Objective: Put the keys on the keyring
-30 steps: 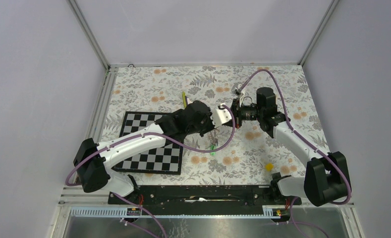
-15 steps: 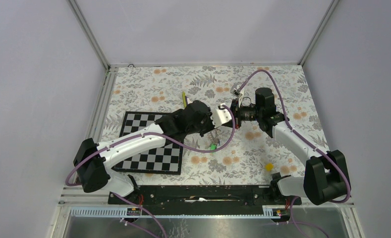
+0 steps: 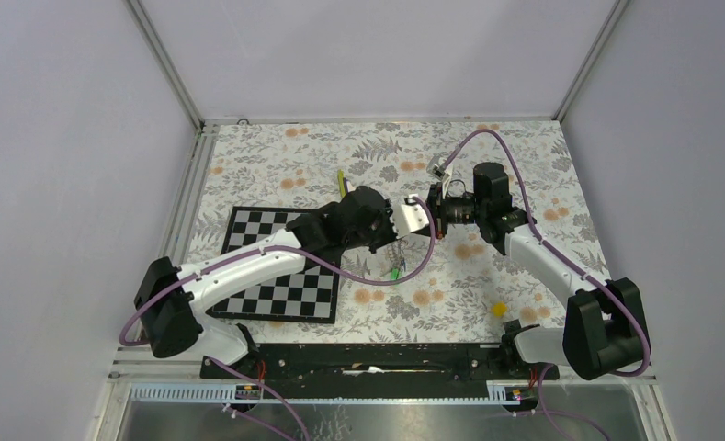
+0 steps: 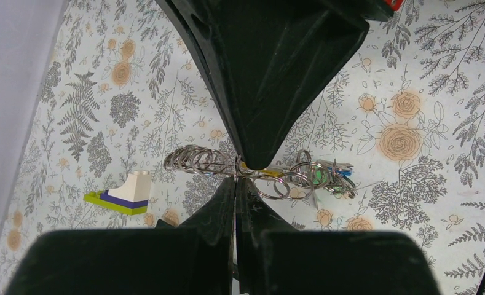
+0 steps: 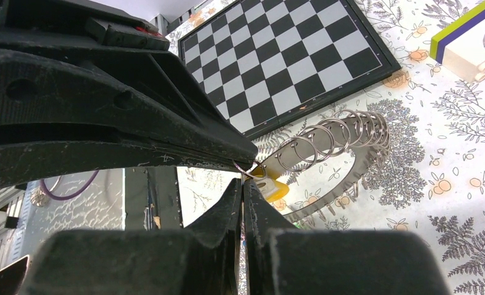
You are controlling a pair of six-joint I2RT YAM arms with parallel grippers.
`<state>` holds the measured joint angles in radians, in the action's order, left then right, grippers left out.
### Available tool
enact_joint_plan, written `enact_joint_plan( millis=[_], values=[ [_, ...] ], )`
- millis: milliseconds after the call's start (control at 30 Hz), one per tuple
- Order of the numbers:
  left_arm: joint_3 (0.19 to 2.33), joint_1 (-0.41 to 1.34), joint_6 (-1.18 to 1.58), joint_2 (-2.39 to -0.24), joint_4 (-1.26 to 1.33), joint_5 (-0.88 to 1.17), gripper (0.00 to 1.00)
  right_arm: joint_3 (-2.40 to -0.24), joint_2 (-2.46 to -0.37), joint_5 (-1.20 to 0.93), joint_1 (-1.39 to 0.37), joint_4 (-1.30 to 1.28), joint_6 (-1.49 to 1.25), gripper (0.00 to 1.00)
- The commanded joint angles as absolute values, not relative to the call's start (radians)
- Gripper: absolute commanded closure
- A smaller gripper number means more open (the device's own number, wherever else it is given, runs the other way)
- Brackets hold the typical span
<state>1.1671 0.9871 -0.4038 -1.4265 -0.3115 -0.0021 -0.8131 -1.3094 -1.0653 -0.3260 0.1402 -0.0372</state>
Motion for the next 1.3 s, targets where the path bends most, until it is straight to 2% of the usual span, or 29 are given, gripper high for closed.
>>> enact_joint_plan(
  millis=[0,1267],
  values=[
    [1.156,0.995,-0.431,-1.362,-0.215,0.054,1.00,-0.835,-1.312,-1.071,-0.314,0.181,-0.057,1.00],
    [1.109,1.018,-0.581,-1.348,-0.214,0.108,1.00,-0.848,-1.349,-0.994,-0.302,0.161,-0.086,1.00]
  ],
)
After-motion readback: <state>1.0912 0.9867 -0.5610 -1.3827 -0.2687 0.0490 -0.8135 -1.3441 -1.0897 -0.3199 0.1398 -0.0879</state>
